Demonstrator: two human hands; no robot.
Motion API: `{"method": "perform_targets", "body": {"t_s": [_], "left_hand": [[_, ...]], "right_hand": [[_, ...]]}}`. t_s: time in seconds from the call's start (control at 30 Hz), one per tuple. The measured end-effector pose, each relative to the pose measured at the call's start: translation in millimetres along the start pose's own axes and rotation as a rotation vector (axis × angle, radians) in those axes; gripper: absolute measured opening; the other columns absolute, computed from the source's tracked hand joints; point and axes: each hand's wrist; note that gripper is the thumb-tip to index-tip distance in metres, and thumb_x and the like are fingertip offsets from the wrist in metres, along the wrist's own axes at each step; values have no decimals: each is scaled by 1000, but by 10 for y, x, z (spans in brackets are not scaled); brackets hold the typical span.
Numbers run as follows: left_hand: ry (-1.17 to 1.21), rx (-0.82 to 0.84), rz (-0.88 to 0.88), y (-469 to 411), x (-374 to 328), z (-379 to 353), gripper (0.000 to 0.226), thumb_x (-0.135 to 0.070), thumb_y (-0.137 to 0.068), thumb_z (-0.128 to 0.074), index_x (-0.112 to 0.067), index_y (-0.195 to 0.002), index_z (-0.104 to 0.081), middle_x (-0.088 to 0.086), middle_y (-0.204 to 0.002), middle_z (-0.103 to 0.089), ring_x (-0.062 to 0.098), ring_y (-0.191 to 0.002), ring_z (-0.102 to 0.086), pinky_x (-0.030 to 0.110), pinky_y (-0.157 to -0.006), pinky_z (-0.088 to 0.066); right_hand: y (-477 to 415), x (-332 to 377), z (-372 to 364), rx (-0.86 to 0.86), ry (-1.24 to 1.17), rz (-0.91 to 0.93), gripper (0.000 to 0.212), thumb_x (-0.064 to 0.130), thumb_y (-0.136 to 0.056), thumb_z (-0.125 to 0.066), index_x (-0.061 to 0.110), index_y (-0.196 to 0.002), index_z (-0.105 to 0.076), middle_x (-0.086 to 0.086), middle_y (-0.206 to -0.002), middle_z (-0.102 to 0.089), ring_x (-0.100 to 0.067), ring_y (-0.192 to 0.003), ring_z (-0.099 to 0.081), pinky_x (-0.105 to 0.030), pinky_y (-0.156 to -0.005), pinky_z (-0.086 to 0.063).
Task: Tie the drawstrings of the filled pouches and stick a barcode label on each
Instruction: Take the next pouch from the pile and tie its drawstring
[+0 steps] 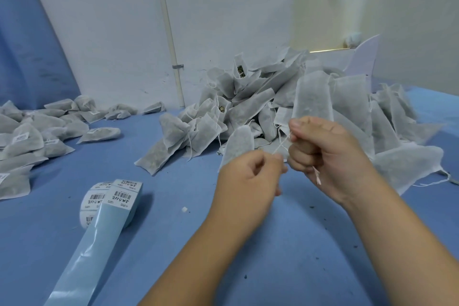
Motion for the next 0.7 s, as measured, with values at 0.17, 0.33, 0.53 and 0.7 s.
{"method": "perform_targets", "body": {"t_s": [0.17,0.33,0.53,0.7], "left_hand": [[251,310,135,-33,-36,216,36,-29,-90,-61,-23,-55,-64,-1,-45,-48,9,-37,-34,18,-41,-30],[548,296,63,-93,24,336,26,-24,-85,-53,-10,-81,-74,2,-53,-48,16,-44,-46,23,-48,-42],[386,71,15,-135,87,382,29,-16,-99,-51,-30,-105,-76,0,-54,-50,15,-47,-48,21,-53,-46],[-223,-77,-113,-113,145,355,28,-26,-87,-46,-39,-100,-67,-17,-50,-55,1,-44,-44,12,-48,-35]], "right_hand": [[1,-118,-6,-84,332,33,26,23,-84,-66,20,-59,-59,6,-43,-31,-10,-42,-21,-21,-44,-21],[12,-260,-130,-107,501,61,25,18,-92,-64,17,-68,-62,14,-46,-43,-1,-41,-33,-12,-44,-29],[59,-363,-245,-35,672,182,20,15,-93,-62,20,-74,-63,-12,-58,-44,-10,-55,-39,-22,-54,-34],[116,-315,-262,61,970,316,16,9,-87,-66,23,-80,-70,11,-48,-40,-6,-50,-40,-14,-53,-32]]}}
Point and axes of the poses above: each hand's wrist, its own y-axis away from the middle knuckle, its own z-axis out of the back of the hand, x = y × z
